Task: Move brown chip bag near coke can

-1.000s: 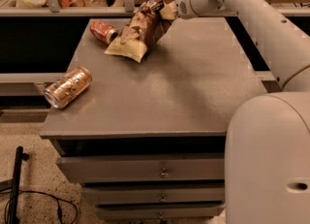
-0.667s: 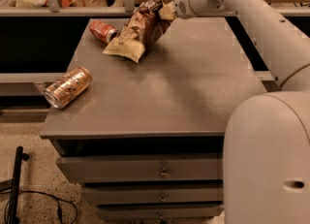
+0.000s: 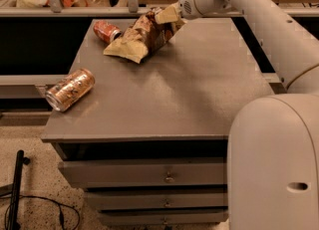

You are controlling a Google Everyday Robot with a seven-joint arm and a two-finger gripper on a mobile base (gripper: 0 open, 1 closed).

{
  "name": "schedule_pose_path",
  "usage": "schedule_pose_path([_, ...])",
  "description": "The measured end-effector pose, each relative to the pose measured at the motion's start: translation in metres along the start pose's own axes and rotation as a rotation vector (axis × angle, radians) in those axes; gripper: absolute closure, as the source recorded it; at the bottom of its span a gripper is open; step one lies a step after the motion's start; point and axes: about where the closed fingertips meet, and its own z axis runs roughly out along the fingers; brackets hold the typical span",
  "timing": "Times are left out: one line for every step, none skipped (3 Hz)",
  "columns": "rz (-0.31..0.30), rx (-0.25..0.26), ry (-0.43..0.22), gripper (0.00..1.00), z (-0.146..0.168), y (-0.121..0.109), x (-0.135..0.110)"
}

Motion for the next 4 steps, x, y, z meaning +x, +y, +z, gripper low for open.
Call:
schedule_pose_path([-0.002,-0.011,0.007,0.00,0.000,-0.002,0.003])
schedule_pose_path([-0.013,-0.060,0.004,0.00,-0.006,-0.003,0.009])
schedule_pose_path([-0.051,-0.102,0.025,0.00,-0.030,-0.010,0.020])
schedule_pose_path([-0.099,-0.117,0.064,0.00,-0.063,-0.014,0.032])
